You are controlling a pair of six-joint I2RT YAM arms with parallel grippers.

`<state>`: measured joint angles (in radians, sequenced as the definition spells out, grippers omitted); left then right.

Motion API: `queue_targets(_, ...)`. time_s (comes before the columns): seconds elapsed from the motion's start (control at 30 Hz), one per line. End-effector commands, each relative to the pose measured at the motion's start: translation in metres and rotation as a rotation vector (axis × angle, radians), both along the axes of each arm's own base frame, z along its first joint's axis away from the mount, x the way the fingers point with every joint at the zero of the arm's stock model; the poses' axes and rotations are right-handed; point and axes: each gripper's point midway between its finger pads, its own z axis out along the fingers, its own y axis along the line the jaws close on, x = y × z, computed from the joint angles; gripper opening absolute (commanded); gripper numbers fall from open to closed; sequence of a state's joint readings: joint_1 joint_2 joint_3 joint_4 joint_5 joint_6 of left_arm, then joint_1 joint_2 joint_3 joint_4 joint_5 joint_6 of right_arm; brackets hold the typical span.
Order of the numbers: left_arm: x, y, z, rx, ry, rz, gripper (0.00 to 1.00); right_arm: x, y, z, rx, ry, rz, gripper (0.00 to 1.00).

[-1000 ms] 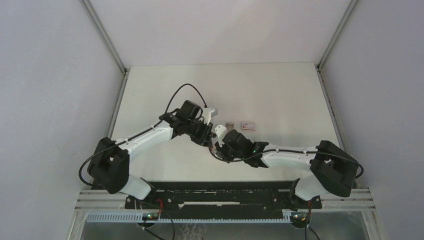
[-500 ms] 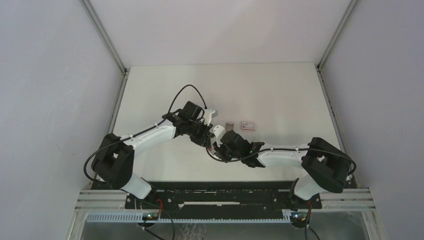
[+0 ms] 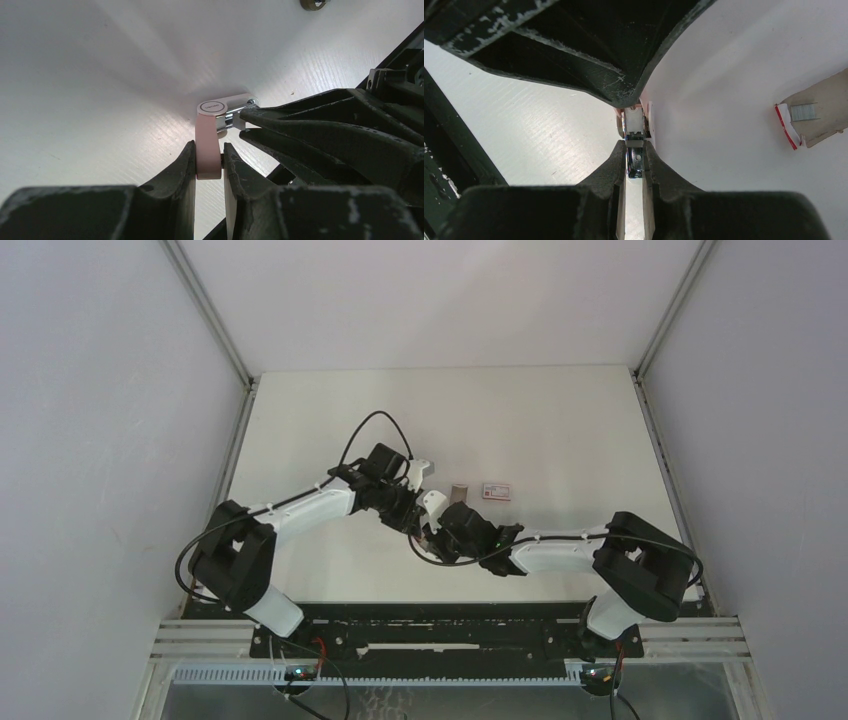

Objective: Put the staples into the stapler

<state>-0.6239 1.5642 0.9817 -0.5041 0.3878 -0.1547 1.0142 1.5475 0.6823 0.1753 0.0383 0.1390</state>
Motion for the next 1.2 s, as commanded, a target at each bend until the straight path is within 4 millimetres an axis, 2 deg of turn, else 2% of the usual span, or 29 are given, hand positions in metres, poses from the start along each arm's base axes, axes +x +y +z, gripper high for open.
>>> queue_targets(0.0, -0.003, 0.001, 0.002, 0.0, 0.037, 0.014, 0.13, 0.014, 0.009, 0.013, 0.042, -0.043, -0.042, 0.01)
queue_targets(0.43, 0.004, 0.008, 0.003, 0.025, 0.017, 0.054, 0.42, 0.017, 0.004, 0.014, 0.037, -0.056, -0.057, 0.01)
queue_targets(0.93, 0.006, 0.01, 0.006, 0.026, 0.002, 0.062, 0.43, 0.009, -0.004, 0.003, 0.049, -0.034, -0.072, 0.02)
queue_targets(1.17, 0.003, 0.005, 0.007, 0.001, 0.022, 0.045, 0.43, 0.009, -0.005, 0.008, 0.063, -0.03, -0.082, 0.02)
